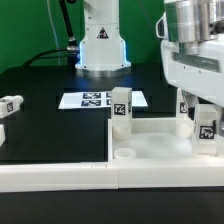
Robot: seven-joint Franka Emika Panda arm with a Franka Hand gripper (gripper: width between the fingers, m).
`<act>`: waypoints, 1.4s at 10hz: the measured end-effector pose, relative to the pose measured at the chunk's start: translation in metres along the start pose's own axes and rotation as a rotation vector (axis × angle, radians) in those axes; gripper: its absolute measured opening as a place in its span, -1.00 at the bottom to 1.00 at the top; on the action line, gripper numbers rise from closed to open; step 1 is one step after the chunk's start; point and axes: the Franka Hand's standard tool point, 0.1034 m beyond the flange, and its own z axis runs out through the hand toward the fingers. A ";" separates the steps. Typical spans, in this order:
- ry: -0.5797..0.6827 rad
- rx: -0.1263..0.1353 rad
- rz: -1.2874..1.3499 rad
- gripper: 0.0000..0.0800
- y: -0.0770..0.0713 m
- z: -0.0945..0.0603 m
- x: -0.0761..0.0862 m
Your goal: Assemble square table
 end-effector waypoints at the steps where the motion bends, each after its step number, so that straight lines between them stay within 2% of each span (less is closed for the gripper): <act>1: 0.004 -0.002 -0.098 0.60 -0.001 0.000 -0.004; 5: 0.006 -0.005 -0.343 0.62 0.000 0.000 -0.001; 7: 0.007 -0.044 -0.733 0.62 -0.004 -0.003 0.003; 8: 0.005 -0.047 -0.841 0.62 -0.005 -0.001 0.002; 10: 0.004 -0.047 -0.886 0.62 -0.005 -0.001 0.004; 11: 0.004 -0.047 -0.864 0.39 -0.005 -0.001 0.003; 12: 0.004 -0.047 -0.865 0.01 -0.005 0.000 0.004; 13: 0.004 -0.050 -0.800 0.01 -0.004 0.000 0.004; 14: 0.007 -0.052 -0.712 -0.27 -0.003 0.000 0.006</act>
Offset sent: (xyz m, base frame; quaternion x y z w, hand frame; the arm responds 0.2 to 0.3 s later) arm 0.0000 0.0000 0.0000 0.0000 0.0000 -0.1296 0.9916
